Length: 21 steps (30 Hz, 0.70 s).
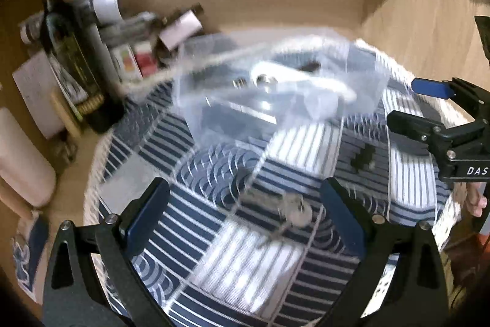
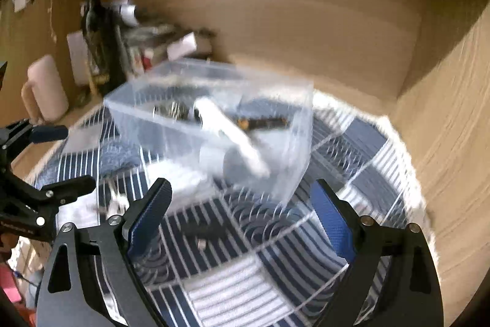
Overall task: Organize rigid objects
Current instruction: 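Grasp the keys with the left tool while the right tool grasps the black USB adapter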
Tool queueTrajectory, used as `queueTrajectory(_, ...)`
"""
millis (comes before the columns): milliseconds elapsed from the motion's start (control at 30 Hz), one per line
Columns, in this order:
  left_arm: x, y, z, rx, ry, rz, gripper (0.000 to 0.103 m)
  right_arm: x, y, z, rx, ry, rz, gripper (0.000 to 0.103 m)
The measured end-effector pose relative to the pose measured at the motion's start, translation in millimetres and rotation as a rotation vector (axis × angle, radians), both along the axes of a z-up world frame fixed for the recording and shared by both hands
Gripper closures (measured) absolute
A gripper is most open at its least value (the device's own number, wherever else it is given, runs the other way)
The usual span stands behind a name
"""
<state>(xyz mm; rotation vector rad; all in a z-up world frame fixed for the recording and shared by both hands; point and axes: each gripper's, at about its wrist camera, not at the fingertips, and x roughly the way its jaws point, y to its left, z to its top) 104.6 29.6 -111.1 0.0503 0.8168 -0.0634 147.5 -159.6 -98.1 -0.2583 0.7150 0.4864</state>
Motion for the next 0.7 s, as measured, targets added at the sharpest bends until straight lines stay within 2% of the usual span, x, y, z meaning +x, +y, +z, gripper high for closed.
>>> queueTrajectory(167, -5, -8, -22, -0.009, 0.053, -0.034, 0.006, -1, 7, -28, -0.035, 0.079, 0.026, 0.015)
queueTrajectory(367, 3, -19, -39, -0.014, 0.125, -0.089, 0.040, 6, 22, -44, -0.062, 0.141, 0.066, 0.028)
queueTrajectory(433, 2, -21, -39, -0.024, 0.115, -0.101, 0.046, 9, 25, -47, -0.065, 0.159, 0.070, 0.032)
queueTrajectory(500, 1, -22, -39, -0.040, 0.110, -0.118, 0.060, 11, 29, -50, -0.068, 0.170, 0.072, 0.039)
queueTrajectory(567, 1, -23, -40, -0.049, 0.104, -0.125, 0.063, 13, 31, -51, -0.068, 0.165, 0.075, 0.043)
queueTrajectory(600, 0, -23, -40, -0.053, 0.101, -0.130, 0.070, 13, 32, -51, -0.068, 0.163, 0.079, 0.052)
queueTrajectory(667, 0, -22, -39, -0.073, 0.103, -0.135, 0.076, 11, 32, -50, -0.064, 0.157, 0.086, 0.061)
queueTrajectory(700, 1, -20, -39, -0.081, 0.104, -0.130, 0.077, 10, 33, -50, -0.065, 0.153, 0.085, 0.061)
